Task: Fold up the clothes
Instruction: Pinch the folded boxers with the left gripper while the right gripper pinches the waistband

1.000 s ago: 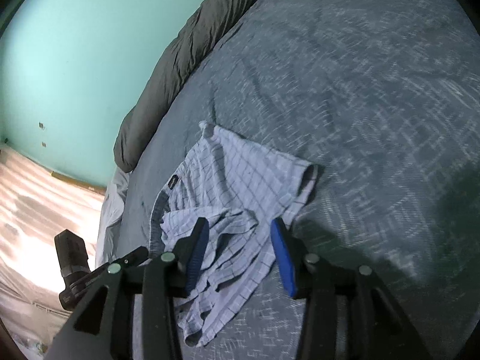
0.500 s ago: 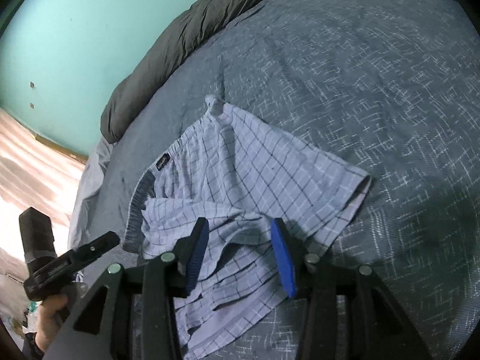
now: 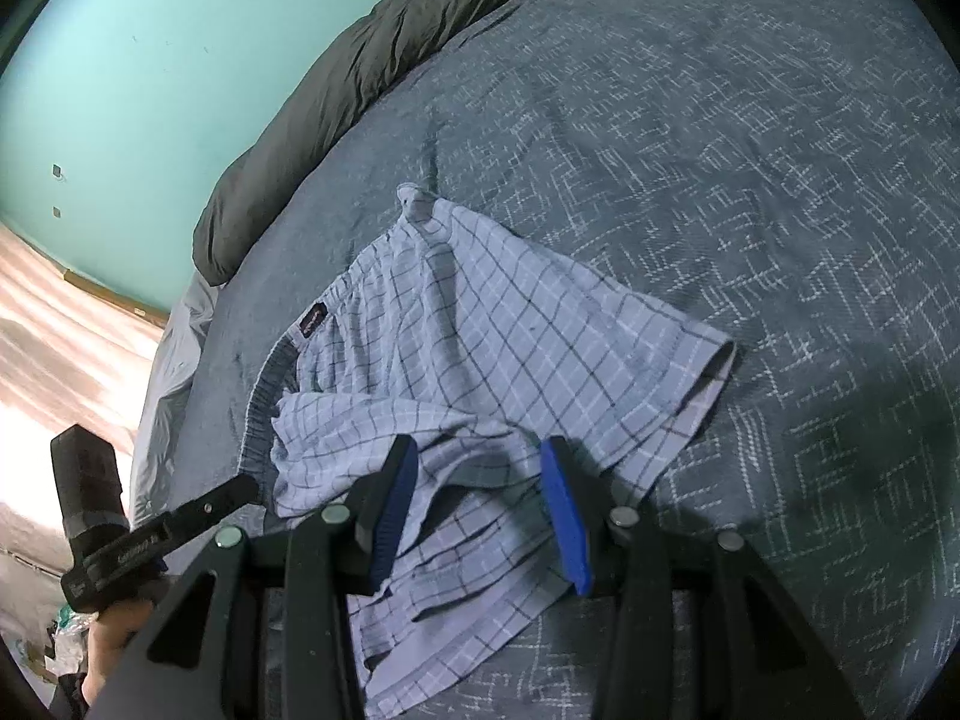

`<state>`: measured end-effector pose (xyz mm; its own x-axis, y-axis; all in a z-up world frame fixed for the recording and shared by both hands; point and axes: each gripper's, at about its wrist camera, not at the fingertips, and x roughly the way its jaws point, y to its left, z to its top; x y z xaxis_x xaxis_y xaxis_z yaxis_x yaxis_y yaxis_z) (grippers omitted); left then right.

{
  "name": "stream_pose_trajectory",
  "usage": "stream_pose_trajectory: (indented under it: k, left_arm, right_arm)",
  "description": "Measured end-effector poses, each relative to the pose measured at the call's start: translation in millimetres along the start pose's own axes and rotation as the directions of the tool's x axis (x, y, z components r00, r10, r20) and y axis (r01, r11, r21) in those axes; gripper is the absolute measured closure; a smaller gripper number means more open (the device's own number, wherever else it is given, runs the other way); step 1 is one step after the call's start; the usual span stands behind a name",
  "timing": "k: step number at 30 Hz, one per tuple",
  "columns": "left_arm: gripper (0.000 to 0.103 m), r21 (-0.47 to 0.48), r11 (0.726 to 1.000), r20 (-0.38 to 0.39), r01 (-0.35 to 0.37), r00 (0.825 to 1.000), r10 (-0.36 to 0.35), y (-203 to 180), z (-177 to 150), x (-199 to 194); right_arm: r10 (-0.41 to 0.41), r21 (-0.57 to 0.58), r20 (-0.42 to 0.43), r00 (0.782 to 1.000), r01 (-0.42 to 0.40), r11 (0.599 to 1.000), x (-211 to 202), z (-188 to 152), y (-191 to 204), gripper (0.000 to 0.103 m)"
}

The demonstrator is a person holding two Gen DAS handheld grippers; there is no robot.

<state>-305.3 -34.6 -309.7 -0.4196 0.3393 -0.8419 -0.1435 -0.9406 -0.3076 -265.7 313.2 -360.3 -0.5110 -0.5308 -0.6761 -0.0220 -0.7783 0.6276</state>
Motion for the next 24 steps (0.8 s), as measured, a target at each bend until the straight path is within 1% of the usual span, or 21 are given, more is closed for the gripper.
stream_pose_trajectory:
  k: [1, 2, 3, 4, 5, 6, 7, 9, 11, 14, 17, 24]
  left_arm:
    - [0.063, -0.003, 1.0, 0.006, 0.001, 1.0, -0.001, 0.6, 1.5, -0.7]
    - [0.068, -0.002, 1.0, 0.012, 0.002, 1.0, -0.002, 0.5, 2.8, -1.4]
    - [0.078, 0.003, 1.0, 0.015, 0.004, 1.0, -0.004, 0.1, 3.9, -2.1]
    - [0.086, 0.009, 1.0, 0.016, 0.006, 1.0, -0.006, -0.4, 5.0, -2.8]
    - [0.088, 0.014, 1.0, 0.018, 0.008, 1.0, -0.009, -0.6, 6.2, -3.7]
    - [0.089, 0.017, 1.0, 0.02, 0.012, 1.0, -0.012, -0.5, 7.5, -4.7]
    - [0.091, 0.019, 1.0, 0.024, 0.014, 1.0, -0.014, -0.5, 8.7, -5.5]
    - [0.094, 0.021, 1.0, 0.037, 0.019, 0.999, -0.02, -0.7, 11.7, -8.3]
    - [0.094, 0.017, 0.999, 0.044, 0.032, 0.999, -0.033, 0.1, 15.5, -11.3]
    - [0.095, 0.014, 0.999, 0.055, 0.038, 0.998, -0.039, 0.0, 20.9, -15.1]
    - [0.095, 0.019, 0.999, 0.068, 0.039, 0.997, -0.041, -1.7, 28.3, -18.9]
    - [0.095, 0.027, 0.999, 0.09, 0.029, 0.995, -0.032, -5.6, 49.6, -28.6]
  right_arm:
    - [0.0, -0.007, -0.001, 1.0, 0.0, 1.0, 0.3, -0.1, 0.4, 0.059]
    - [0.002, -0.015, -0.002, 1.0, -0.002, 1.0, 1.5, 0.0, 1.9, 0.059]
    - [0.004, -0.021, -0.004, 1.0, -0.004, 1.0, 3.1, -0.1, 3.4, 0.059]
    - [0.005, -0.026, -0.007, 1.0, -0.005, 1.0, 4.7, -0.3, 4.9, 0.059]
    - [0.007, -0.031, -0.009, 1.0, -0.007, 1.0, 6.3, -0.4, 6.5, 0.061]
    - [0.008, -0.036, -0.012, 1.0, -0.008, 0.999, 8.0, -0.6, 8.0, 0.063]
    - [0.007, -0.04, -0.018, 1.0, -0.008, 0.999, 10.4, -1.0, 9.8, 0.069]
    - [0.009, -0.045, -0.027, 1.0, -0.01, 0.999, 14.0, -2.0, 12.0, 0.074]
    - [0.013, -0.05, -0.03, 0.999, -0.014, 0.999, 15.6, -2.7, 12.5, 0.087]
    - [0.009, -0.06, -0.022, 1.0, -0.01, 0.998, 13.7, -3.3, 11.3, 0.098]
    - [0.01, -0.068, -0.02, 1.0, -0.011, 0.998, 9.8, -4.1, 9.8, 0.101]
    - [0.022, -0.056, 0.02, 1.0, -0.021, 0.998, -6.4, -3.2, 6.8, 0.102]
